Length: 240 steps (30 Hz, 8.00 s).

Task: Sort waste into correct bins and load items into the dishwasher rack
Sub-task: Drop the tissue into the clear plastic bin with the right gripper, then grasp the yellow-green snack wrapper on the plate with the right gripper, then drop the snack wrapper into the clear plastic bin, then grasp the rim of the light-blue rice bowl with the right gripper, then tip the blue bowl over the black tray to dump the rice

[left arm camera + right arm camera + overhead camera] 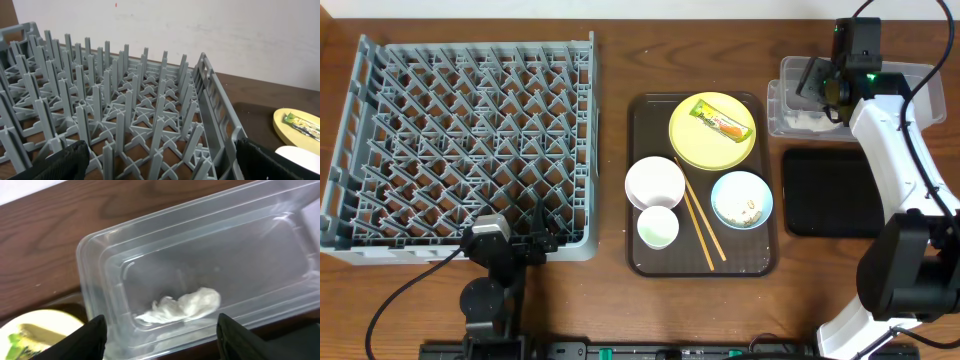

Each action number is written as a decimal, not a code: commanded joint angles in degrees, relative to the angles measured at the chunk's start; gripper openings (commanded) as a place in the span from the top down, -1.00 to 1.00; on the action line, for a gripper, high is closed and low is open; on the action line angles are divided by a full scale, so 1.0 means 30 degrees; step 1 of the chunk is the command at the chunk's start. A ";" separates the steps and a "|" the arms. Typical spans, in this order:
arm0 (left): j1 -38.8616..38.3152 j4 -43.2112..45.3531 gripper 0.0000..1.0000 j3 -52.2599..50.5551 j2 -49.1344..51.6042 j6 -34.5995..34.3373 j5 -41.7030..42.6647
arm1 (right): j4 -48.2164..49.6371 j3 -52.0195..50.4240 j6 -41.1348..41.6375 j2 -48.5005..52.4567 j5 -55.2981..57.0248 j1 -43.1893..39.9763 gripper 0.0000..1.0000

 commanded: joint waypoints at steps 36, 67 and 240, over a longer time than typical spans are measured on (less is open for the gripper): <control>-0.0036 -0.0663 -0.90 -0.0306 -0.0007 -0.0022 0.0284 | -0.0306 0.0007 -1.0666 0.5909 0.0299 0.6710 0.98; -0.0036 -0.0663 -0.90 -0.0306 -0.0007 -0.0029 0.0284 | -0.0306 0.0000 0.3402 -0.0423 -0.0495 -0.0714 0.96; -0.0036 -0.0663 -0.90 -0.0306 -0.0007 -0.0029 0.0270 | 0.7555 -1.5664 -0.8393 -0.6011 -3.0753 -1.2743 0.98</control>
